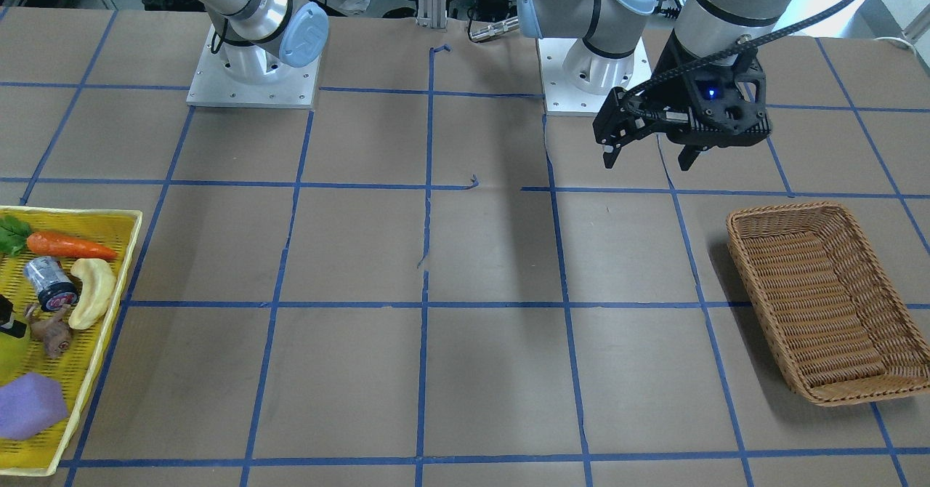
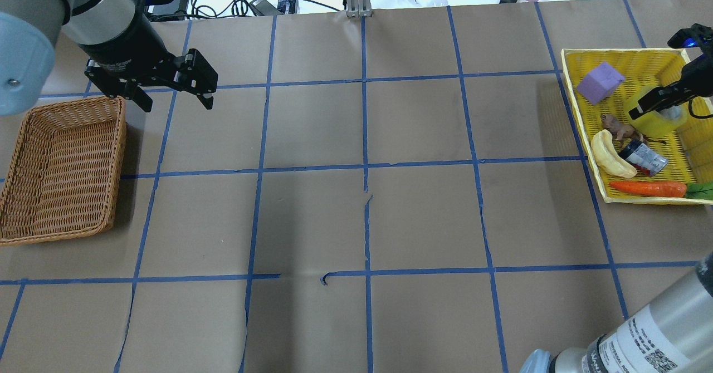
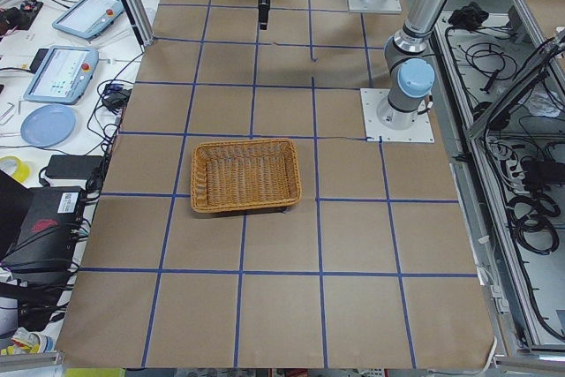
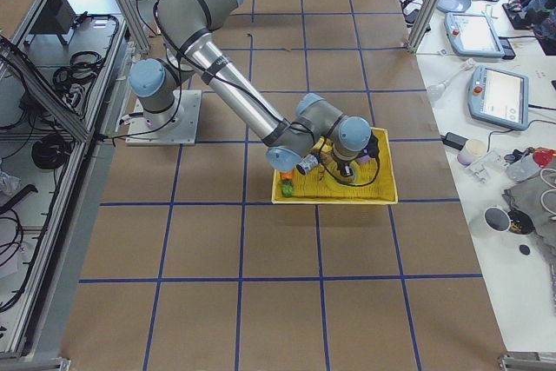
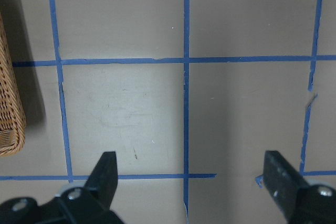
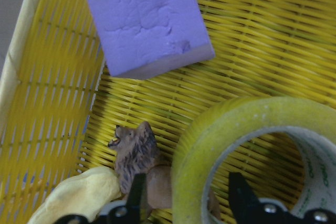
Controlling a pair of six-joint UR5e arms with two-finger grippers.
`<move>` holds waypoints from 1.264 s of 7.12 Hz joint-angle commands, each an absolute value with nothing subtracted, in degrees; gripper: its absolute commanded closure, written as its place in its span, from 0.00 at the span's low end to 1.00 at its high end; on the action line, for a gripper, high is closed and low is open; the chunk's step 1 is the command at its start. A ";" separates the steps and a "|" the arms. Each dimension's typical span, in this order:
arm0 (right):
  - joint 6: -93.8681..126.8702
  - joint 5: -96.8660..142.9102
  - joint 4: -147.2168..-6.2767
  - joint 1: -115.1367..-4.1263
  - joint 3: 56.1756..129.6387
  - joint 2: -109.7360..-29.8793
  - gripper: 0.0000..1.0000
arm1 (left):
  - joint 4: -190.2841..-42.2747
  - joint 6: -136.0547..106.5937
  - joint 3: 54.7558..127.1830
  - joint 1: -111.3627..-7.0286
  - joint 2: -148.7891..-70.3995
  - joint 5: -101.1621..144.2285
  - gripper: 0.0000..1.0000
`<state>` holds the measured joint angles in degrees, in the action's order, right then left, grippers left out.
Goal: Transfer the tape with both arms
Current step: 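Move the right gripper over the yellow tray to the tape roll, then grasp the yellow-green tape roll with the right gripper and lift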
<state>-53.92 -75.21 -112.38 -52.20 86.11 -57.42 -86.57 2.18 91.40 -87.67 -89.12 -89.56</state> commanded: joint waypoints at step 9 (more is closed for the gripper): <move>-12.46 -90.66 -109.60 -87.21 76.37 -62.67 0.92 | -86.57 2.20 91.41 -87.63 -89.12 -89.56 0.00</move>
<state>-23.70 -86.04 -109.62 -78.77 76.11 -62.79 -86.57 2.20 91.36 -87.59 -89.12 -89.55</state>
